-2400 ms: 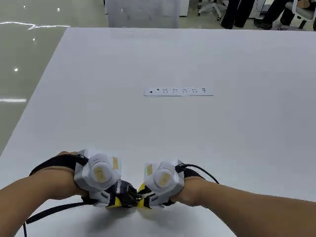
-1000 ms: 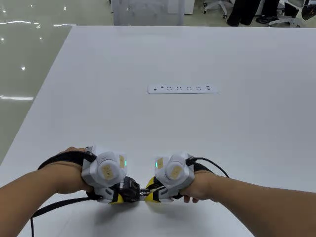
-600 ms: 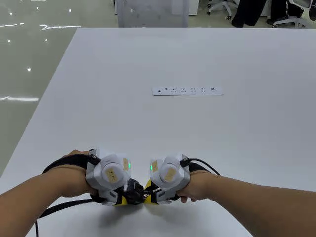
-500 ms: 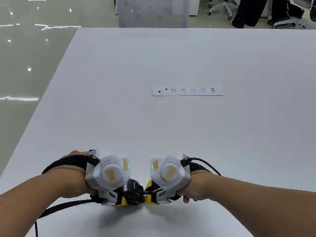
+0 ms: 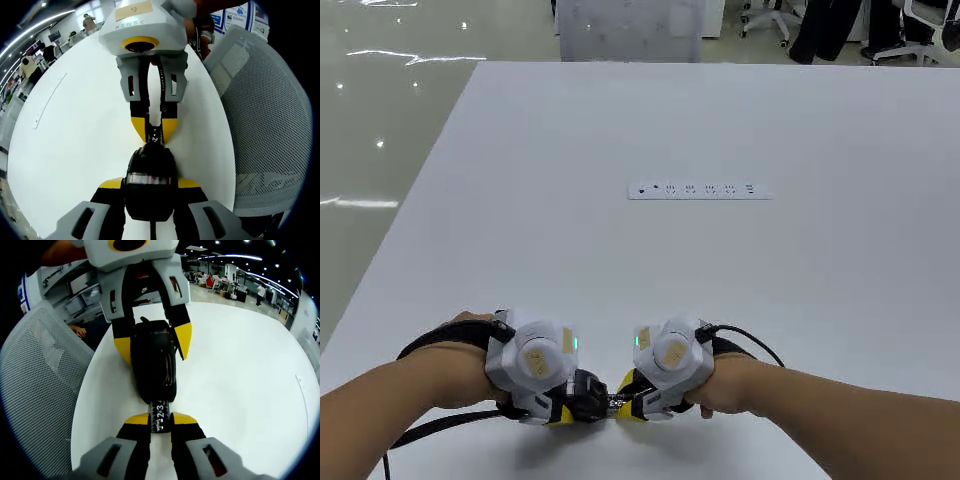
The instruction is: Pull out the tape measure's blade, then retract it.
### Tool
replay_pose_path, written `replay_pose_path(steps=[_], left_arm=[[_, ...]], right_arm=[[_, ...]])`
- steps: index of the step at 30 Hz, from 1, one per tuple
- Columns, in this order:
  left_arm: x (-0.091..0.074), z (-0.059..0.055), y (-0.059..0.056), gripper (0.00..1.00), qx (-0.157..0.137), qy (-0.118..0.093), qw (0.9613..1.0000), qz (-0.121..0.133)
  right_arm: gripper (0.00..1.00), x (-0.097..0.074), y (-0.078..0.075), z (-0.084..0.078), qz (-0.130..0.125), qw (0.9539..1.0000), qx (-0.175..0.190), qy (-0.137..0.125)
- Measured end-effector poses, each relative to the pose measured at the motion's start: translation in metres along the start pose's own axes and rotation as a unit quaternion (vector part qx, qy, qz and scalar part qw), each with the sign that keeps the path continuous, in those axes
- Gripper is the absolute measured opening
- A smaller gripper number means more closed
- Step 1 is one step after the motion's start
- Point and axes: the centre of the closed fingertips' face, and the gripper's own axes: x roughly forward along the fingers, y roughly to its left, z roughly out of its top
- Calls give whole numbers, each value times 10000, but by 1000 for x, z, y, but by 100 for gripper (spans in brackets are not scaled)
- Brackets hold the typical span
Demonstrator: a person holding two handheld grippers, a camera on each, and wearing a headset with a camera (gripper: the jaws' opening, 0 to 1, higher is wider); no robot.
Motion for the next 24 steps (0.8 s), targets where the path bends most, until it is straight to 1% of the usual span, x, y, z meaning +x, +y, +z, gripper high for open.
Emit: replay_pose_path(steps=[8,24], left_arm=[[0,0,0,34,-17,2,10000,6],[1,0,-1,33,-34,-19,10000,-21]], right_arm=[[13,-4,0,-5,-48,10000,61,-37],[13,-12,0,-14,-127,9999,85,-2]])
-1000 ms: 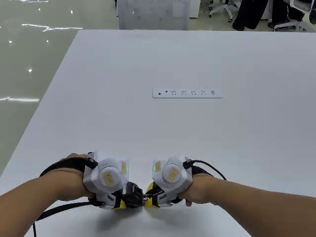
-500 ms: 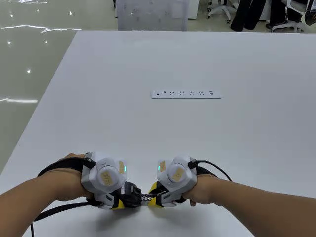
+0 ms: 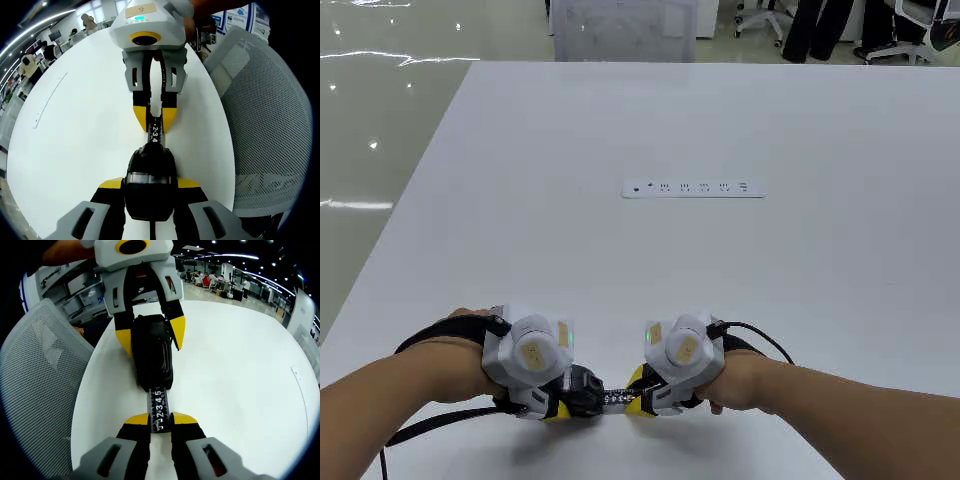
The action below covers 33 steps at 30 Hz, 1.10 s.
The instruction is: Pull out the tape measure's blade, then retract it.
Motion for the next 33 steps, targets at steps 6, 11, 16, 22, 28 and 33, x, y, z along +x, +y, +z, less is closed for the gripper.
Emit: replay_pose_path(steps=[6,11,16,22,28,33], left_arm=[[0,0,-1,33,-2,-19,10000,5],[0,-1,-1,34,-13,-9,10000,11],[0,-1,-2,34,-40,-21,10000,22],[0,-1,-2,34,-4,-28,10000,12],[0,-1,-1,34,-12,-18,10000,17],[0,0,-1,34,-21,-19,10000,21]], right_arm=[[13,0,-1,-3,-21,10000,5,7],[13,-1,0,-5,-34,10000,-30,40],[13,-4,-1,-7,-45,10000,18,24],[13,-7,-2,-10,-33,10000,42,35],[13,-11,-4,-15,-66,9999,49,62],[13,-15,-5,-18,-86,9999,56,59]])
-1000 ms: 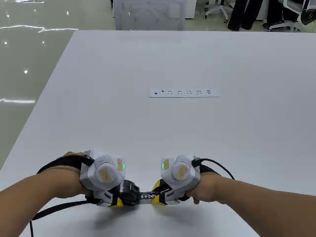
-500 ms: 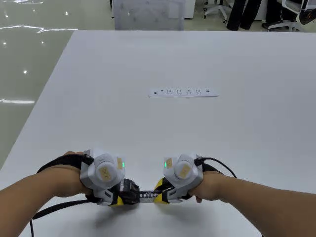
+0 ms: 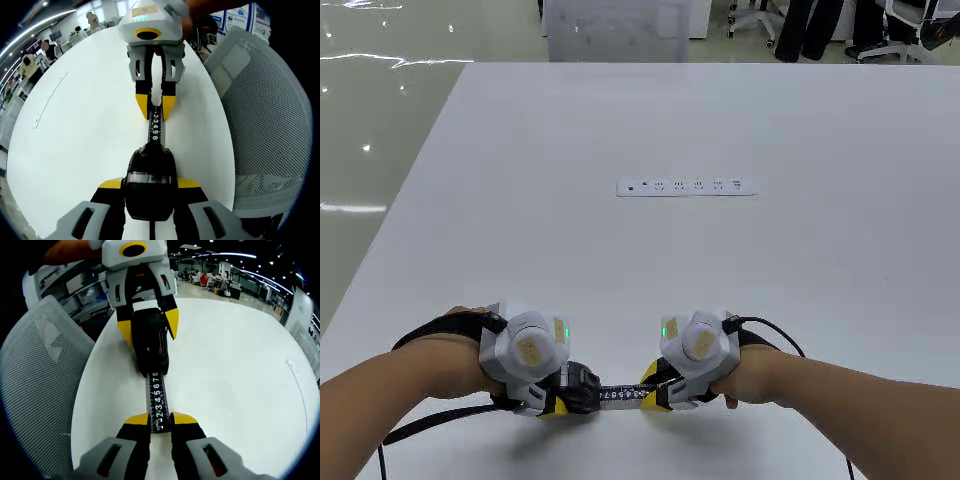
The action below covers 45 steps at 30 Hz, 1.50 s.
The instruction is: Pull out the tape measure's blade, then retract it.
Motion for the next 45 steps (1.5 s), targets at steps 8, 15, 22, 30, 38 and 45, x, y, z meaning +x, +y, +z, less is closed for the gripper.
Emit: replay_pose_path(steps=[8,15,22,30,38,45], left_arm=[[0,0,0,34,-13,-6,10000,6],[0,1,1,34,-27,-19,10000,-3],[0,1,1,34,-23,-25,10000,-1],[0,1,1,34,-21,-22,10000,4],[-1,1,1,34,-20,-28,10000,8],[-1,1,0,34,-7,-40,10000,23]], right_arm=[[13,-2,1,-4,-19,10000,-17,32],[13,-5,0,-7,-32,10000,-15,46],[13,-8,-1,-10,-37,10000,-4,59],[13,-11,-2,-14,-48,10000,-3,83],[13,-14,-1,-17,-52,9999,-1,110],[13,-15,-1,-19,-60,9999,29,117]])
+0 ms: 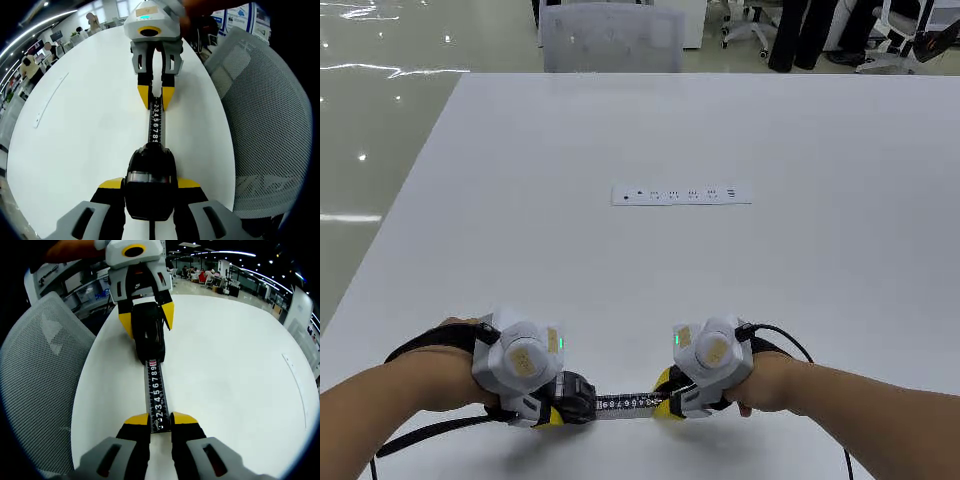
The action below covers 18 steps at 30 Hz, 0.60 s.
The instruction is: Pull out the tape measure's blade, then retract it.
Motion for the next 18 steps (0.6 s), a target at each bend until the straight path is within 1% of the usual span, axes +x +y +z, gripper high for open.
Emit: replay_pose_path(steps=[10,13,18], left_arm=[[0,-1,-1,34,0,-13,10000,-7],[0,-1,-1,34,30,-1,10000,-15],[0,-1,-1,34,21,-3,10000,-14]], right_arm=[[13,-2,2,-3,-10,10000,26,10],[13,-3,2,-4,-13,10000,-41,44],[13,-4,1,-7,-18,10000,-38,61]])
